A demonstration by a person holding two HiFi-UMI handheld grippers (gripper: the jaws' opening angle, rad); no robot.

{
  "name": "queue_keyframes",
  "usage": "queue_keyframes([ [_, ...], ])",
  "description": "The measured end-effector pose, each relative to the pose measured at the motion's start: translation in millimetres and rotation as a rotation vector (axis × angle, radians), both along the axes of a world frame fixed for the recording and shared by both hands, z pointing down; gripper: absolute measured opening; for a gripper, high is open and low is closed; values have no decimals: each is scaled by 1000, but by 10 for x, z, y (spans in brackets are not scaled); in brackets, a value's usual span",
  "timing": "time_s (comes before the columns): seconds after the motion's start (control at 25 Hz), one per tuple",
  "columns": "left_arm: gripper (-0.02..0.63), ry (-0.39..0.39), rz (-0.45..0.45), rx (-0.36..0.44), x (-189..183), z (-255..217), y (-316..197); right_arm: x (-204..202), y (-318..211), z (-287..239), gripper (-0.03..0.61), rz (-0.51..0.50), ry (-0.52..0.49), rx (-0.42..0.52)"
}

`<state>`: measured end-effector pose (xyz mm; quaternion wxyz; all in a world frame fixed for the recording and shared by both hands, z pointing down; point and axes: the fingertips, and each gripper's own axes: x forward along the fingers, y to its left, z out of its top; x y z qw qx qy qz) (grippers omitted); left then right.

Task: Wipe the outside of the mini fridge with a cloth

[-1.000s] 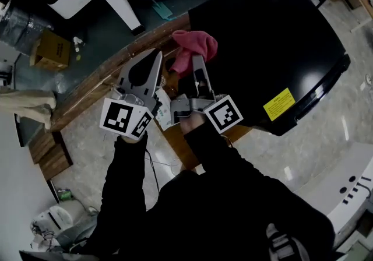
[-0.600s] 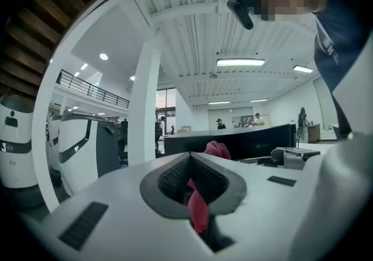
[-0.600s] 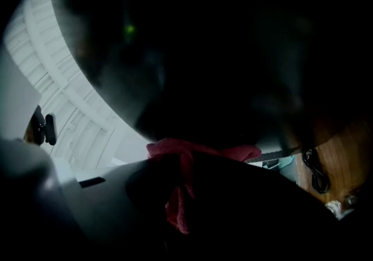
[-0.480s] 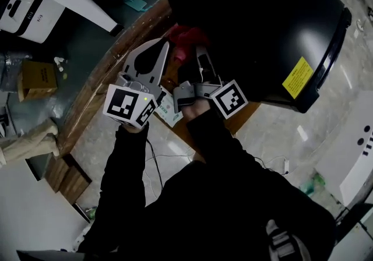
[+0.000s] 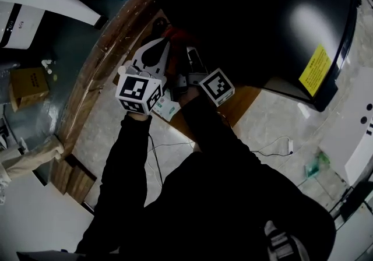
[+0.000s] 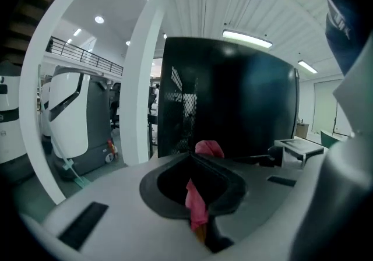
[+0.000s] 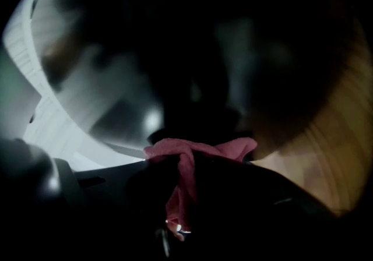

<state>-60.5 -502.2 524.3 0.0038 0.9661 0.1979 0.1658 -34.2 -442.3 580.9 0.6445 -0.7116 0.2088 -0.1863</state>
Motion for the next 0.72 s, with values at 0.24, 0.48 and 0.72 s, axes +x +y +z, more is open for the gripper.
queue_keyframes([
  [0.24, 6, -180, -8, 25, 54, 918, -37, -11, -13, 741, 64, 13, -138, -21],
  [0.48, 6, -281, 7, 35, 78, 1351, -63, -20, 9, 1404, 64, 4, -242, -83],
  [0.72, 6, -279, -9, 37, -58, 1298, -45, -49, 77, 1906, 64, 25, -352, -99],
])
